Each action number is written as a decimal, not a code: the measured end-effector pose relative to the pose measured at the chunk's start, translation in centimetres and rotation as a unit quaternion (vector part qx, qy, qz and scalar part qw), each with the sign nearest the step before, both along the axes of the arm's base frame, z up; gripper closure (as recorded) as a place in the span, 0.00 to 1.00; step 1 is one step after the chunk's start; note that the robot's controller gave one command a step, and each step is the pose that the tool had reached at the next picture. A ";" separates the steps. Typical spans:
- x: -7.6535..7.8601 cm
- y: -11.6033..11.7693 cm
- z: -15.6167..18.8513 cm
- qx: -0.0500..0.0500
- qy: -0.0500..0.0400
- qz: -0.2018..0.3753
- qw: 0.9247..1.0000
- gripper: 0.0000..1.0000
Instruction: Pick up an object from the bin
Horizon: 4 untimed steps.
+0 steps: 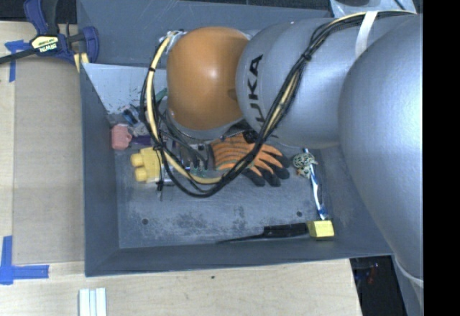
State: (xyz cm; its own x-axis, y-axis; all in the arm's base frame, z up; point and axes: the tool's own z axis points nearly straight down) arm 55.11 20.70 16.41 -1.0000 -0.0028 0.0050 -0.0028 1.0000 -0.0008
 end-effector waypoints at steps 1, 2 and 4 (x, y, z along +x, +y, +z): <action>0.2 -0.1 0.4 0.001 -0.004 -0.002 1.000 0.00; 4.3 -0.6 -9.6 0.001 -0.004 -0.038 0.999 0.00; 4.9 -0.3 -9.5 0.002 -0.007 -0.049 0.999 0.00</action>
Offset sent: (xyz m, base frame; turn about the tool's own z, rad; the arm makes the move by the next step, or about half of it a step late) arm 0.0411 -0.0060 -0.0941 0.0783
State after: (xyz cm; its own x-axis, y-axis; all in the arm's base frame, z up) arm 60.02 20.42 6.89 -0.9954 0.0951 -0.0084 0.0951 0.9955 0.0047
